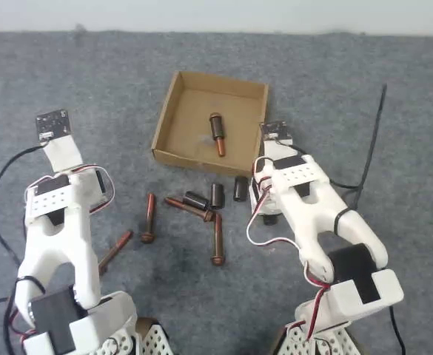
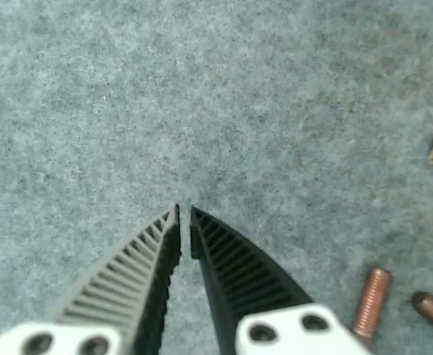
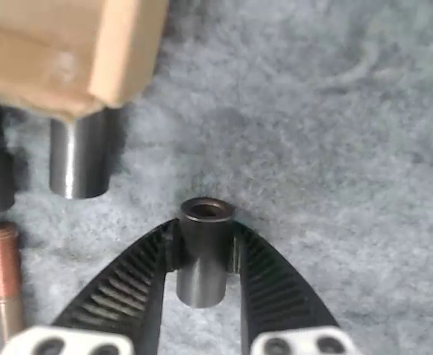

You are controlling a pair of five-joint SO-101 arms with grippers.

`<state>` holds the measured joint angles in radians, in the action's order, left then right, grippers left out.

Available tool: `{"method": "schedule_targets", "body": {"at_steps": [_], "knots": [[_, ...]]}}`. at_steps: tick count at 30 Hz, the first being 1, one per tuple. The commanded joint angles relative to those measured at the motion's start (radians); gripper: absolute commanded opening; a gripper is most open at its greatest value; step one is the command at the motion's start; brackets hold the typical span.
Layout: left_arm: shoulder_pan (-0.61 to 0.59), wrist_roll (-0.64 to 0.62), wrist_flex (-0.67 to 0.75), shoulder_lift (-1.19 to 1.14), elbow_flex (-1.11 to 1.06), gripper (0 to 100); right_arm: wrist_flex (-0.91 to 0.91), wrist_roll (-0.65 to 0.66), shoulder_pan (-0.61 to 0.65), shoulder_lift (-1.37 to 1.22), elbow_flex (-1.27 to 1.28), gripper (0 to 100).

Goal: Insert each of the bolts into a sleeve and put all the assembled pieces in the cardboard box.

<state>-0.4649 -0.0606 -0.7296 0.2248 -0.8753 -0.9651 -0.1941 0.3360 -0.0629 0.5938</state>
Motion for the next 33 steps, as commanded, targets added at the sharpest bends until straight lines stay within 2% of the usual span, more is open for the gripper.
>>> {"method": "schedule_targets", "body": {"at_steps": [1, 6, 11, 19, 26, 30, 33], "knots": [[0.002, 0.008, 0.023, 0.054, 0.004, 3, -0.035, 0.009, -0.019, 0.015, -0.06, 0.6], [0.0, 0.008, 0.023, 0.054, 0.004, 3, -0.122, 0.075, -0.025, 0.016, -0.098, 0.7], [0.0, 0.008, 0.025, 0.054, 0.004, 3, -0.166, 0.075, -0.101, 0.084, -0.1, 0.7], [0.003, 0.008, 0.025, 0.054, 0.004, 3, -0.105, 0.074, -0.191, 0.237, 0.0, 0.7], [0.032, 0.011, 0.026, 0.052, -0.007, 3, -0.048, 0.072, -0.245, 0.24, 0.018, 0.7], [0.069, 0.081, 0.021, 0.052, -0.008, 3, -0.002, 0.074, -0.285, 0.236, 0.02, 0.7], [0.089, 0.083, 0.018, 0.063, -0.024, 3, 0.054, 0.078, -0.312, 0.186, 0.015, 0.7]]}}
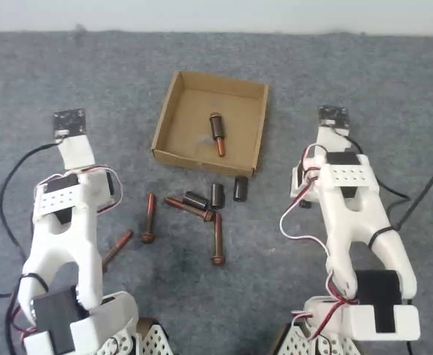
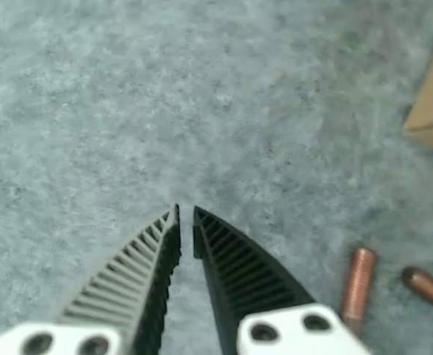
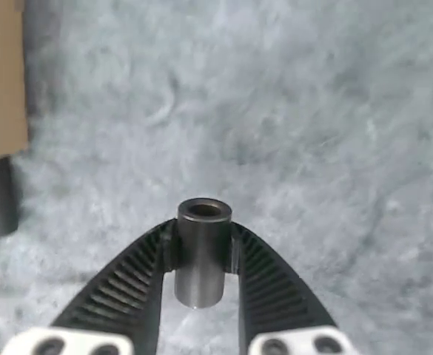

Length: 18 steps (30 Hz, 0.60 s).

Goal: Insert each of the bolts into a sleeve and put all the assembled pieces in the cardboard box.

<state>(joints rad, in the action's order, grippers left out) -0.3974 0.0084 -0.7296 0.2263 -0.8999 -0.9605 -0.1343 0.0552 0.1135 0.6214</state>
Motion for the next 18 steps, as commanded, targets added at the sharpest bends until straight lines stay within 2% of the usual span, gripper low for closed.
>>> {"method": "schedule_targets", "body": {"at_steps": [1, 10, 14, 18], "knots": [[0.025, 0.014, 0.005, 0.064, 0.004, 3, 0.067, 0.02, -0.044, -0.008, -0.017, 0.7], [0.204, 0.021, -0.347, 0.333, 0.039, 3, 0.071, 0.02, -0.082, -0.148, -0.123, 0.7], [0.224, 0.021, -0.45, 0.45, 0.022, 3, 0.056, 0.02, -0.082, -0.179, -0.153, 0.7], [0.216, 0.021, -0.477, 0.439, -0.016, 3, 0.05, 0.02, -0.082, -0.186, -0.158, 0.7]]}}
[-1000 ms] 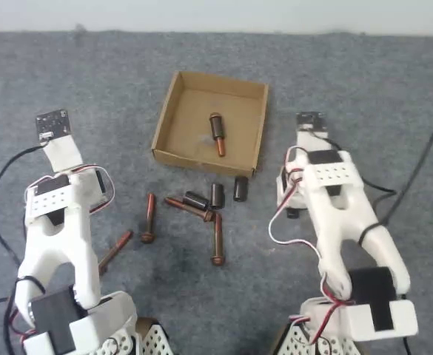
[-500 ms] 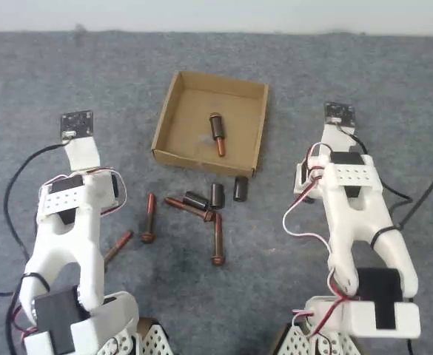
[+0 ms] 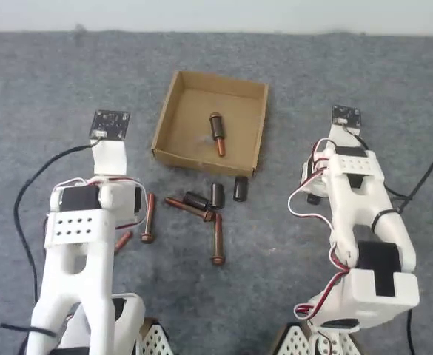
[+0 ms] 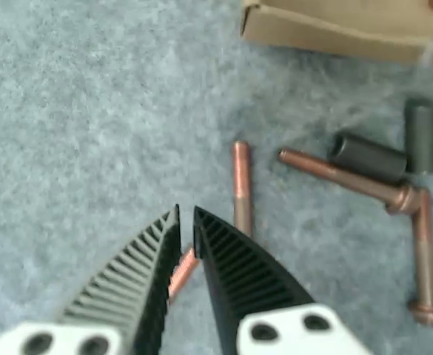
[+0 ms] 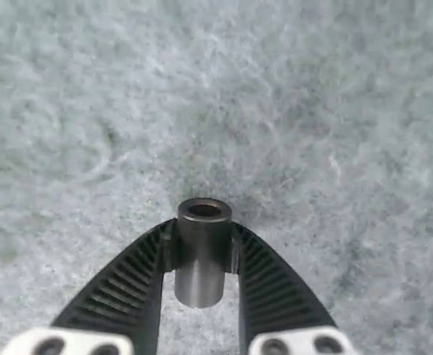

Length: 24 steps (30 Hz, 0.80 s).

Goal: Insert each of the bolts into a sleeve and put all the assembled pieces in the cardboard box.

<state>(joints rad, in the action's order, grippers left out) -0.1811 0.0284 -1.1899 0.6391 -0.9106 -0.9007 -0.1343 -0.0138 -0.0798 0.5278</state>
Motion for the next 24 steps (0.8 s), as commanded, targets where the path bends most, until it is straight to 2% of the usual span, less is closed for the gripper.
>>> {"method": "schedule_targets", "body": {"at_steps": [1, 8, 15, 21, 24], "knots": [[-0.003, 0.003, -0.015, 0.011, -0.016, 3, -0.01, 0.02, -0.012, 0.007, -0.064, 0.7], [-0.176, 0.155, -0.044, -0.206, 0.001, 3, -0.01, 0.021, -0.008, 0.007, -0.064, 0.7], [-0.245, 0.476, -0.101, -0.45, 0.027, 2, -0.01, 0.021, -0.005, 0.007, -0.064, 0.7], [-0.25, 0.779, -0.153, -0.451, -0.039, 1, -0.008, 0.021, -0.005, 0.007, -0.064, 0.7], [-0.279, 0.829, -0.164, -0.368, -0.061, 1, -0.007, 0.021, -0.005, 0.005, -0.064, 0.7]]}}
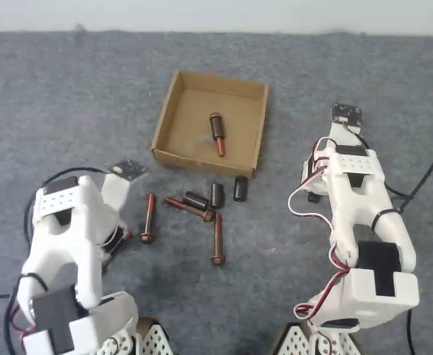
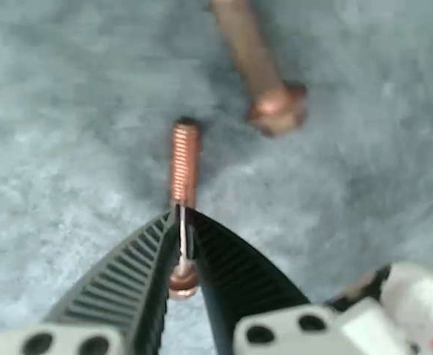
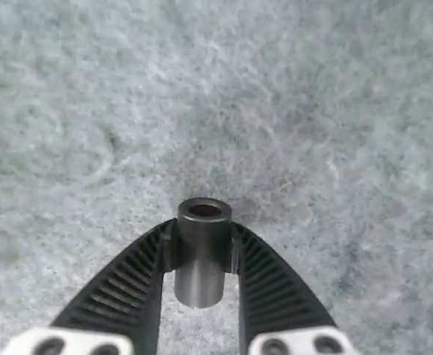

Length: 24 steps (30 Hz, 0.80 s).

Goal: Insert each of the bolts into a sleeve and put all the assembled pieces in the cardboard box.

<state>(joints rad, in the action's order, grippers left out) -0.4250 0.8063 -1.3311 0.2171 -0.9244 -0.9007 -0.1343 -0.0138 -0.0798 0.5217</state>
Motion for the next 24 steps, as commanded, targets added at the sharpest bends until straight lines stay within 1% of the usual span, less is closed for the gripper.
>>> {"method": "schedule_targets", "body": {"at_steps": [1, 4, 7, 10, 12, 15, 18, 21, 24], "knots": [[-0.046, 0.051, -0.015, 0.092, -0.054, 1, -0.005, 0.021, -0.005, 0.005, -0.058, 0.7], [-0.068, 0.051, -0.017, 0.226, -0.101, 1, -0.004, 0.021, -0.005, 0.005, -0.058, 0.7], [-0.061, 0.051, -0.02, 0.367, -0.196, 1, -0.004, 0.021, -0.005, 0.005, -0.058, 0.7], [-0.068, 0.051, -0.048, 0.48, -0.255, 1, -0.004, 0.021, -0.005, 0.005, -0.058, 0.7], [-0.081, 0.049, -0.051, 0.525, -0.268, 1, -0.004, 0.021, -0.005, 0.005, -0.058, 0.7], [-0.087, 0.048, -0.051, 0.52, -0.269, 2, -0.005, 0.021, -0.005, 0.005, -0.058, 0.6], [-0.103, 0.035, -0.037, 0.479, -0.265, 10, -0.007, 0.021, -0.005, 0.005, -0.058, 0.6], [-0.121, 0.034, 0.023, 0.431, -0.278, 19, -0.007, 0.029, -0.005, 0.005, -0.058, 0.6], [-0.155, 0.032, 0.101, 0.411, -0.297, 22, -0.008, 0.061, -0.005, 0.005, -0.055, 0.6]]}}
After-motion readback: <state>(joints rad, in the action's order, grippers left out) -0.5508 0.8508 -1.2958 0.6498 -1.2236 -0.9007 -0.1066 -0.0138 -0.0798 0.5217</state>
